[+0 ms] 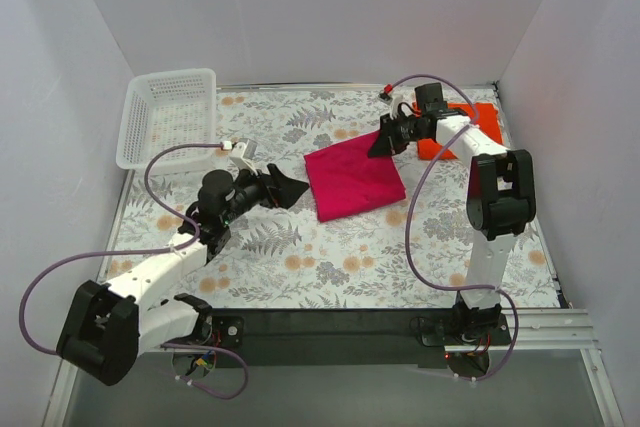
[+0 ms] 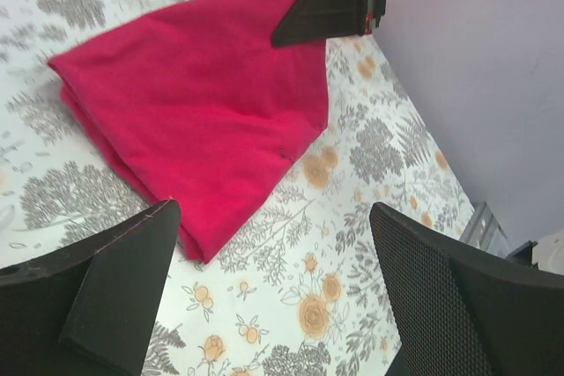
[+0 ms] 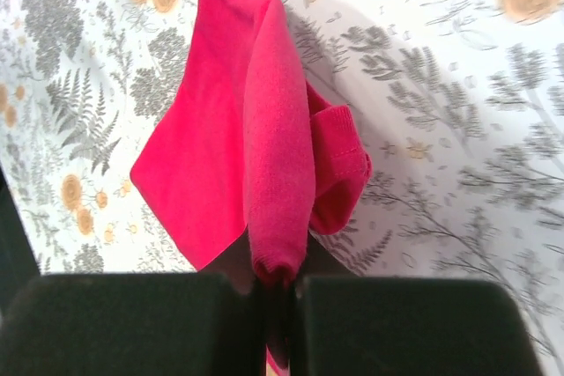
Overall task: Fold and stack the t-shirts
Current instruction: Neatly place the folded tshirt to the corner
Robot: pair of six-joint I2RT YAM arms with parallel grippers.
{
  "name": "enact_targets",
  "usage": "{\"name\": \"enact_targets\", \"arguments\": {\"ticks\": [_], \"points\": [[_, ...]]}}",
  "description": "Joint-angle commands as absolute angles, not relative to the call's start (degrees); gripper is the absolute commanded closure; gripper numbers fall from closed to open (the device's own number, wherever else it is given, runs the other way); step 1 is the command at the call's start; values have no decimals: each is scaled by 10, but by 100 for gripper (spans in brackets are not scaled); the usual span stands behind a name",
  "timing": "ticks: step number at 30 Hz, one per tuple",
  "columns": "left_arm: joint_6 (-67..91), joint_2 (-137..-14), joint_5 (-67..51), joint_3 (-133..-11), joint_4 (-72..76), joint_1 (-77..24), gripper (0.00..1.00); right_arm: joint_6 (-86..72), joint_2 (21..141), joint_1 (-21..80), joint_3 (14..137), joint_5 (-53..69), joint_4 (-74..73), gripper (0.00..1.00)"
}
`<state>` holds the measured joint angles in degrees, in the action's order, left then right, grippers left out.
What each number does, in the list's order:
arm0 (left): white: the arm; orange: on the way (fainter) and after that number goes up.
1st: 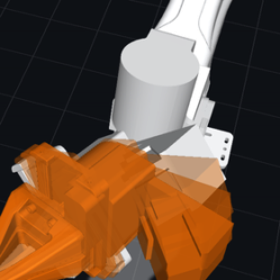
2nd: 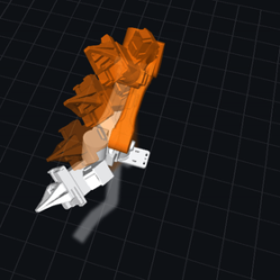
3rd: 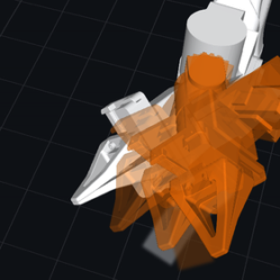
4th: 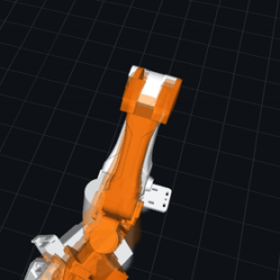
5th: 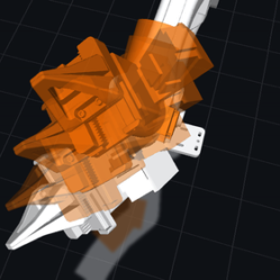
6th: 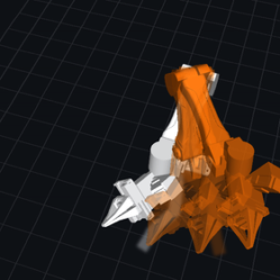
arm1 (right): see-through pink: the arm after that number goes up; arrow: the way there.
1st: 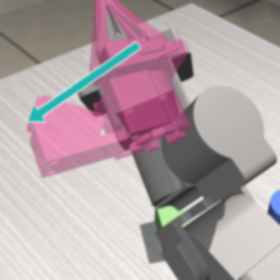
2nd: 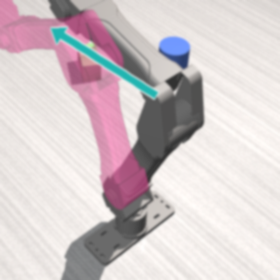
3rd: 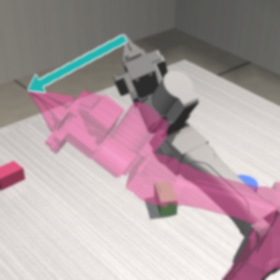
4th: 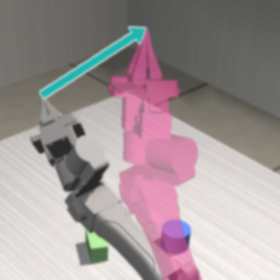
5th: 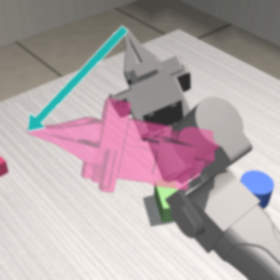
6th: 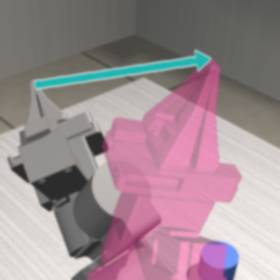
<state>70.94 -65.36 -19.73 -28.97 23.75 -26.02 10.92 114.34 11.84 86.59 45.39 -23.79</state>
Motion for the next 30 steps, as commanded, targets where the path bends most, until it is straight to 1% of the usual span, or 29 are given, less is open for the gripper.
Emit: {"name": "enact_targets", "arguments": {"ticks": [1,7,11,20,30], "points": [[665,-605,-163,-298,183,-250,17,152,1122,104,897,432,-279,99],[643,-537,-145,-272,141,-244,17,163,1100,87,925,396,-301,99],[649,-519,-149,-254,137,-243,17,170,1098,74,948,370,-313,99],[653,-533,-164,-251,149,-243,17,185,1113,32,1033,340,-350,99],[654,-545,-172,-248,157,-243,17,210,1139,14,1106,325,-388,99]]}}
